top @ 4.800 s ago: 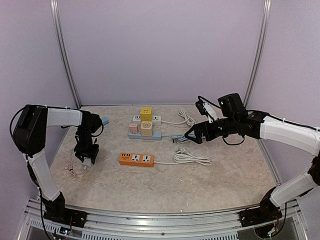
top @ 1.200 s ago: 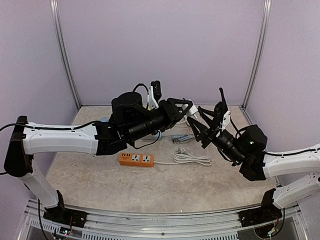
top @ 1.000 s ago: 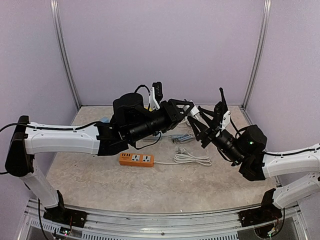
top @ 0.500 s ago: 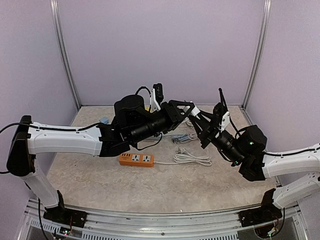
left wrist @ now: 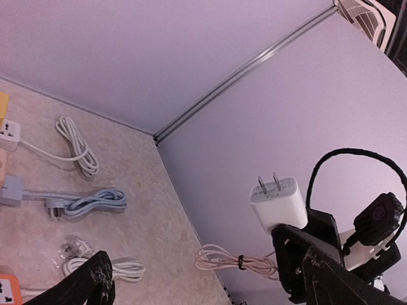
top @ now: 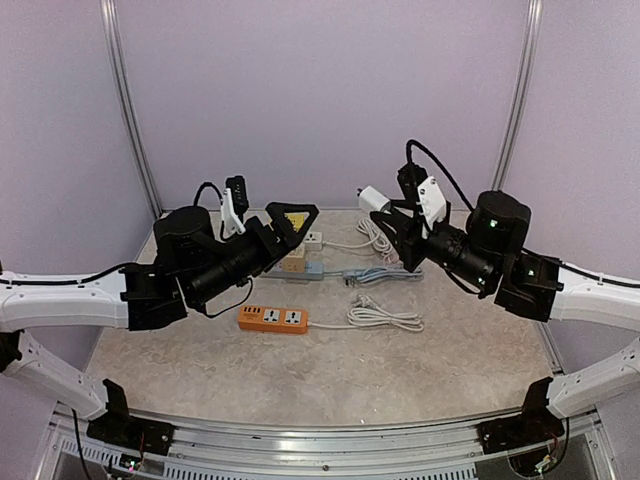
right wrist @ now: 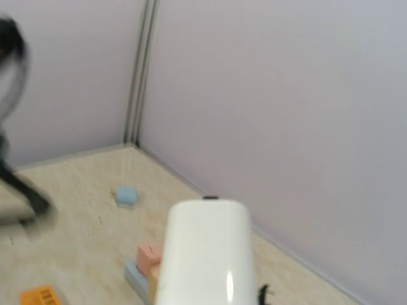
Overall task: Insert the plug
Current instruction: Pass from the left arm to the right, then move the socket to the center of the board.
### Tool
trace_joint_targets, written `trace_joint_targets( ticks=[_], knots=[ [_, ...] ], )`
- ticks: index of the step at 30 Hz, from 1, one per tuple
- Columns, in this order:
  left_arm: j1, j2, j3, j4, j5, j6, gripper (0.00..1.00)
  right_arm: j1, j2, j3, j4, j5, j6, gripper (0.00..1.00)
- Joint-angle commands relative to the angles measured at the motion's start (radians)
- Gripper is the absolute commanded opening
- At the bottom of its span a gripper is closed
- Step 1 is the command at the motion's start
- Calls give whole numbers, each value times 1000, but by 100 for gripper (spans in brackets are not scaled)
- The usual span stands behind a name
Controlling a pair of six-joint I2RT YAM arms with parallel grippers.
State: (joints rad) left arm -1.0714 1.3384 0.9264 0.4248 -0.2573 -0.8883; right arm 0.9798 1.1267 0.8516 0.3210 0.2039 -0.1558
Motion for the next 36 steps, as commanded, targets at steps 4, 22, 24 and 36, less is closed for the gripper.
trace_joint_targets(
  ticks=[4,22,24,36],
  knots=[
    [92,-289,-70,-650,-401,-124,99,-4,224,397,-745,5,-101,0],
    [294,-231,-245,-942,-349,-400,99,35,1044,1284,-1486,-229,-319,0],
    [312,-235,-260,-933,-340,-396,99,50,1110,1369,-1553,-219,-333,0],
    [315,-238,-377,-717,-305,-335,99,104,1221,1438,-1578,-159,-382,0]
  ],
)
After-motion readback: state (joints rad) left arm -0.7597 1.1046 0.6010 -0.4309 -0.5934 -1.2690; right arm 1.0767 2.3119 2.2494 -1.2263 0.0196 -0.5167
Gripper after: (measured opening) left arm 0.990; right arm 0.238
